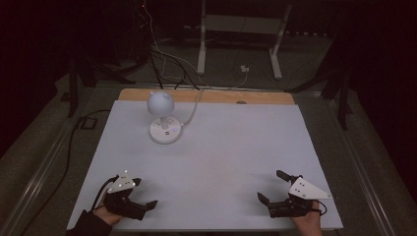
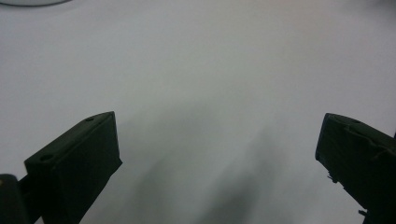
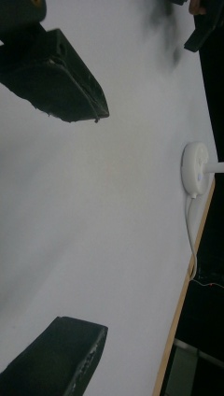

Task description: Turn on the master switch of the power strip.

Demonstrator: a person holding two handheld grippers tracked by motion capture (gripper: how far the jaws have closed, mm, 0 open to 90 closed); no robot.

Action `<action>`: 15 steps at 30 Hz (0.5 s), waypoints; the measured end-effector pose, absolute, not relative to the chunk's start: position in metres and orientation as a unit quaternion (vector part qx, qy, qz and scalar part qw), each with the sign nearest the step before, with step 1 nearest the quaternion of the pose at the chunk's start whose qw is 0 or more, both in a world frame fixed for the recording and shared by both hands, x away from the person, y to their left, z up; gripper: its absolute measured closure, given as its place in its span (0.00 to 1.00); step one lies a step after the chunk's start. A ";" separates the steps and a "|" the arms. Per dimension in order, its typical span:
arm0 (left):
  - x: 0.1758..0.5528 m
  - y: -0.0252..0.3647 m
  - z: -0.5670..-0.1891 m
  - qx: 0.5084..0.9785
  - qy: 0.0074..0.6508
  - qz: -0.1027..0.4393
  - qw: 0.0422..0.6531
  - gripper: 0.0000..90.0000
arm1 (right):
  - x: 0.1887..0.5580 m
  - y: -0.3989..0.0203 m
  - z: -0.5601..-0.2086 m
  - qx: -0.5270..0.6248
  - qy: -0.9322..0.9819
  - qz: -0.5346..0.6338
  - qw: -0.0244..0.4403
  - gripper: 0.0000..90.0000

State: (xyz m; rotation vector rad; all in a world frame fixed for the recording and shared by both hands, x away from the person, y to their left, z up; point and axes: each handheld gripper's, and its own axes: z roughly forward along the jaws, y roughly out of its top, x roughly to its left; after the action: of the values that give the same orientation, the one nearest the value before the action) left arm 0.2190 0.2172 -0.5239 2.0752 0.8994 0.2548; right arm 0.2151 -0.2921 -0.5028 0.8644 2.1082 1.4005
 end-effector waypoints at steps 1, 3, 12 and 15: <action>0.218 0.219 -0.524 0.828 0.359 0.104 0.418 0.00 | 0.215 -0.292 -0.503 0.314 0.767 0.509 0.231 0.00; 0.216 0.219 -0.525 0.828 0.358 0.105 0.419 0.00 | 0.215 -0.292 -0.503 0.313 0.769 0.508 0.231 0.00; 0.219 0.218 -0.529 0.826 0.362 0.110 0.418 0.00 | 0.216 -0.289 -0.504 0.310 0.772 0.506 0.227 0.00; 0.220 0.218 -0.529 0.827 0.361 0.109 0.416 0.00 | 0.216 -0.289 -0.504 0.310 0.772 0.506 0.227 0.00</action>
State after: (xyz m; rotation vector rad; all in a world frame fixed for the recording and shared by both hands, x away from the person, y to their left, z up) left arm 0.2198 0.2175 -0.5290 2.0767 0.9070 0.2737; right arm 0.2160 -0.2895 -0.5045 0.8542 2.1280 1.3942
